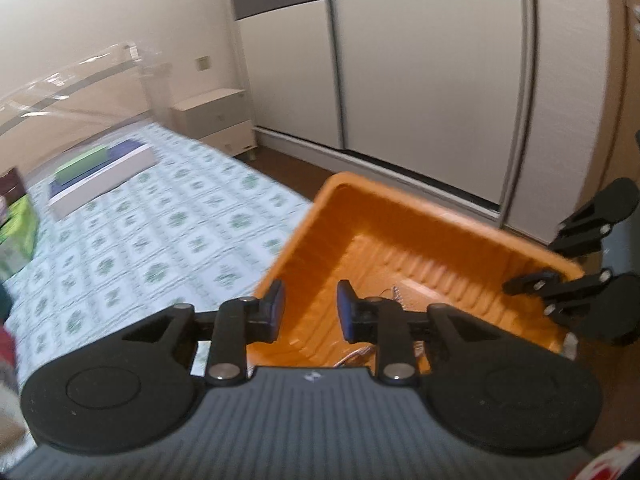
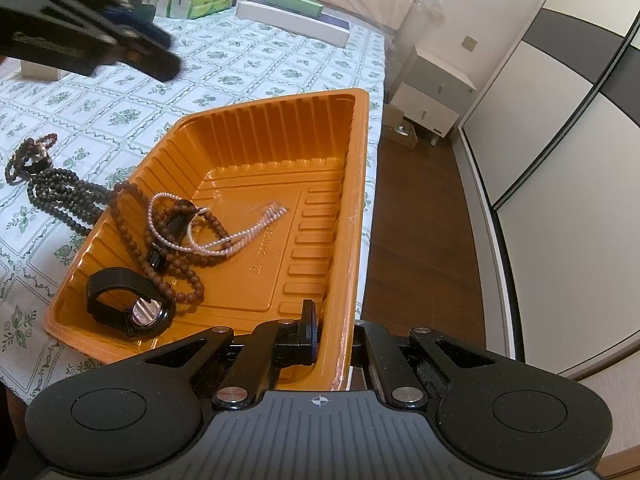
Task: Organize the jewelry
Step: 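Move the open left tool back over the jewelry pile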
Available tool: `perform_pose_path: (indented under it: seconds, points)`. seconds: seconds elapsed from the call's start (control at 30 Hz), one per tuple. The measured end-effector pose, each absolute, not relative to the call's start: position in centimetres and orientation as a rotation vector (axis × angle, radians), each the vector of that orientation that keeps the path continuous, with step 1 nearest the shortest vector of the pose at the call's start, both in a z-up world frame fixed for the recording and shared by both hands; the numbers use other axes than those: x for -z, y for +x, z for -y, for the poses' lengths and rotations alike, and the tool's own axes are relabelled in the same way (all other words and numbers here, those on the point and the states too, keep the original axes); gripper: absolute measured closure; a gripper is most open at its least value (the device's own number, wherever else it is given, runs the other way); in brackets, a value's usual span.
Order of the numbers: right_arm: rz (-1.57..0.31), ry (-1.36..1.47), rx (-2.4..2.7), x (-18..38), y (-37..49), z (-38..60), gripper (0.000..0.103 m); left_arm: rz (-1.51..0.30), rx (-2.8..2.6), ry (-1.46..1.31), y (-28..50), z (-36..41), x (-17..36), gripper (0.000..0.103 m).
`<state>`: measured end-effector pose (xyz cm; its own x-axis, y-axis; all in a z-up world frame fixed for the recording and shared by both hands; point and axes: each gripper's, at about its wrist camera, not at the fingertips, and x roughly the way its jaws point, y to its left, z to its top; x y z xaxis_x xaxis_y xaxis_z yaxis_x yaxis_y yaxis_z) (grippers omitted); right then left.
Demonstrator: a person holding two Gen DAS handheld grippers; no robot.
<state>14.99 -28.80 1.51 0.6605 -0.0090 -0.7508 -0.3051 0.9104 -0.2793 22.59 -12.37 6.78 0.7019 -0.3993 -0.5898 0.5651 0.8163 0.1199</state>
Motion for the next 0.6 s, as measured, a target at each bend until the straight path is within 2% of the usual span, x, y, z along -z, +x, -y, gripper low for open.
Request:
perform_pose_path:
  seconds: [0.27,0.6]
  points:
    - [-0.838,-0.404,-0.172,-1.5,15.0,28.9,0.1,-0.605,0.358,0.267,20.9,4.2,-5.5,0.069]
    - [-0.841,-0.406,-0.172,-1.5,15.0,28.9,0.1,-0.698,0.092,0.217,17.6,-5.4,-0.8,0.069]
